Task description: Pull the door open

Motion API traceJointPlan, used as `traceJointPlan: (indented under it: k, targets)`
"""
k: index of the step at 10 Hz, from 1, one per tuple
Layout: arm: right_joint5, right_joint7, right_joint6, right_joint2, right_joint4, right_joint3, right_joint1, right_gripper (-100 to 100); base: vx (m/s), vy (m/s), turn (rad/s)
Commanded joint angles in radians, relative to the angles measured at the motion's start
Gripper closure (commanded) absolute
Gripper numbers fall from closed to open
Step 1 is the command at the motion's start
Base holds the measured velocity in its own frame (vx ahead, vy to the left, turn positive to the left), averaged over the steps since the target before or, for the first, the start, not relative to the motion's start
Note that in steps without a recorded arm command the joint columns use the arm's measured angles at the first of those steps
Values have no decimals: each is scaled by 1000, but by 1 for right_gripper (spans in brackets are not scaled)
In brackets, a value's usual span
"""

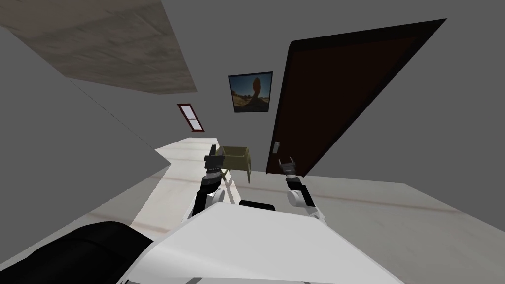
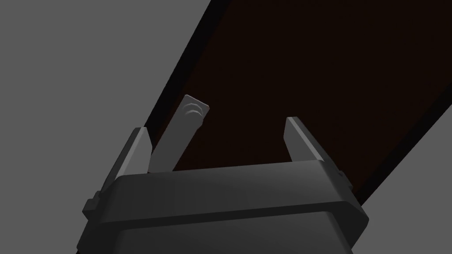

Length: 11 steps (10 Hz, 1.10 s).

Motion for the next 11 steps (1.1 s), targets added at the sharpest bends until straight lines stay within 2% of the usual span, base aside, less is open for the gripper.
traceJointPlan:
  k: [1, 11]
  targets:
    - [-36, -35, 3, -10, 27, 7, -13, -100, 94, -32, 53]
    - [-237, -235, -9, -79, 209, 45, -99, -100, 91, -40, 51]
